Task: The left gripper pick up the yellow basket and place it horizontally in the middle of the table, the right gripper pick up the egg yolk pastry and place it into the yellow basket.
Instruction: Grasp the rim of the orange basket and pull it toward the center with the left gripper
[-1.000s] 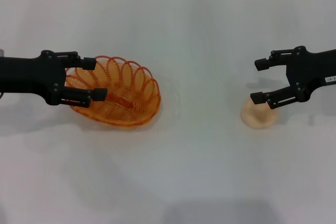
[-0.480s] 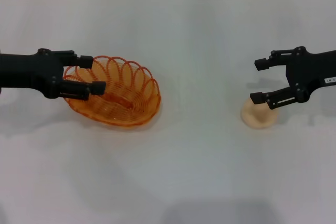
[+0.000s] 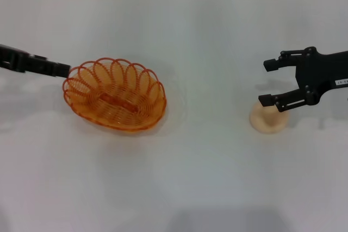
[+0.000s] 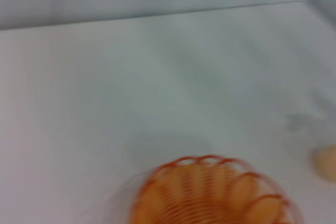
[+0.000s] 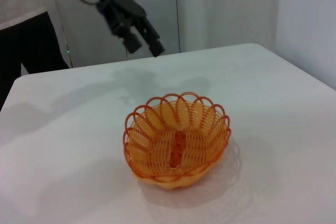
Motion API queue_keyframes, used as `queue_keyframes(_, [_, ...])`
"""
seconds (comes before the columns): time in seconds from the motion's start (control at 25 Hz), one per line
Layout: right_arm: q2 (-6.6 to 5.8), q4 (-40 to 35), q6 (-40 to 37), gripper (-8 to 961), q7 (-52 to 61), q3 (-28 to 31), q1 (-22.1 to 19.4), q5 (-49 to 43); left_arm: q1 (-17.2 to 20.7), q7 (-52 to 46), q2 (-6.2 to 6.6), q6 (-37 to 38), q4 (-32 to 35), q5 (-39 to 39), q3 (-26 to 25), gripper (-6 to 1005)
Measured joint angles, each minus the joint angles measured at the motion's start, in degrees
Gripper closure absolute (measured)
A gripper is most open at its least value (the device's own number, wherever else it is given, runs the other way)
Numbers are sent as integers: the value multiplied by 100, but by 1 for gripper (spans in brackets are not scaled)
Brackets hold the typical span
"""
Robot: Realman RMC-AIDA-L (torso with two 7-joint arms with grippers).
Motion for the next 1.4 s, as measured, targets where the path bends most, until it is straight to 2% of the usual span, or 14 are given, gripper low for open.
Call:
queue_keyframes(0.04, [6,0,0,93,-10,-2,0,0,0,0,0,0,0,0,0,113])
queue_keyframes(0.12, [30,-2,2,93,-44,3,-3,0,-199,-444,17,-50,274,722,2,114])
queue_keyframes(0.24, [71,-20,18,94,-78,4,-7,0,-334,-591,14,-132,309,1140,4,114])
queue_keyframes(0.28, [90,-37,31,94,-82,-3,-9,0,-468,-651,-26,-279,273,1546,4,114])
queue_keyframes(0.4, [138,-82,64,95,-107,-21,-20,0,-527,-638,-102,-508,197,1819,17,115])
queue_keyframes(0.68, [206,-183,68,97,-121,-24,-63,-2,-620,-603,-161,-1507,-737,1901,442,117])
queue_keyframes(0.88, [231,-197,60,98,-122,-38,-70,-9,-701,-429,-356,-2059,-1197,1896,531,118])
queue_keyframes(1.12, [266,-210,71,100,-121,-95,-70,-11,-743,-244,-519,-2421,-1508,1874,536,131])
queue_keyframes(1.4, [276,-212,78,101,-120,-96,-72,-11,-767,-195,-582,-2546,-1593,1807,540,174])
